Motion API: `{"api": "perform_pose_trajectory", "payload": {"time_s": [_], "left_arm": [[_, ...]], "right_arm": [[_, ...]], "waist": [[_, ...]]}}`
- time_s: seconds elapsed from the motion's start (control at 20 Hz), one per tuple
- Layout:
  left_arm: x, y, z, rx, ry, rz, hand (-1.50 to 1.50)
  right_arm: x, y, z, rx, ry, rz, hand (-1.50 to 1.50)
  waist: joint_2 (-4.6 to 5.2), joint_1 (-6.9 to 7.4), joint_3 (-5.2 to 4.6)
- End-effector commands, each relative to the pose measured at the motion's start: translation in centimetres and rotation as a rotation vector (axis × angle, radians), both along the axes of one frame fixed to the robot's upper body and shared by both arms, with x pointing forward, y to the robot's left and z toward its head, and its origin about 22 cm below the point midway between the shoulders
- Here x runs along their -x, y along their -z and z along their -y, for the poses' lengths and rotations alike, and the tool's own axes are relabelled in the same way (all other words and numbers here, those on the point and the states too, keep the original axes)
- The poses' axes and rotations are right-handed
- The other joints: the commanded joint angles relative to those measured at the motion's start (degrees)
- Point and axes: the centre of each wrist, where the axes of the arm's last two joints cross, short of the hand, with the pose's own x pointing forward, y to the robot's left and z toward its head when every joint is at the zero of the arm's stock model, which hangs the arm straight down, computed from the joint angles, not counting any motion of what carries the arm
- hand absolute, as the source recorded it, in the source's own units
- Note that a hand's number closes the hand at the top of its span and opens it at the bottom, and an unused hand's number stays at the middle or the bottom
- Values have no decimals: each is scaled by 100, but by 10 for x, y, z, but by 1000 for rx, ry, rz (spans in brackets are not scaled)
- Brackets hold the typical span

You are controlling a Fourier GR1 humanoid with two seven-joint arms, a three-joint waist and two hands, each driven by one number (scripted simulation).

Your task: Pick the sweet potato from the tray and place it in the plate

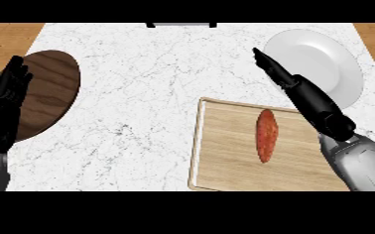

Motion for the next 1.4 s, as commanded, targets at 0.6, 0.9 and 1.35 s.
{"api": "perform_pose_trajectory", "payload": {"time_s": [0.6,0.9,1.35], "left_arm": [[-6,59,42,203,133,-220,0],[-14,71,44,216,165,-243,0],[-7,79,44,190,145,-231,0]], "right_arm": [[23,123,115,-367,270,15,-150],[13,128,140,-54,91,45,-150],[5,90,122,100,39,31,-150]], "waist": [[-7,-201,-239],[-46,-127,-254],[-81,-172,-260]]}}
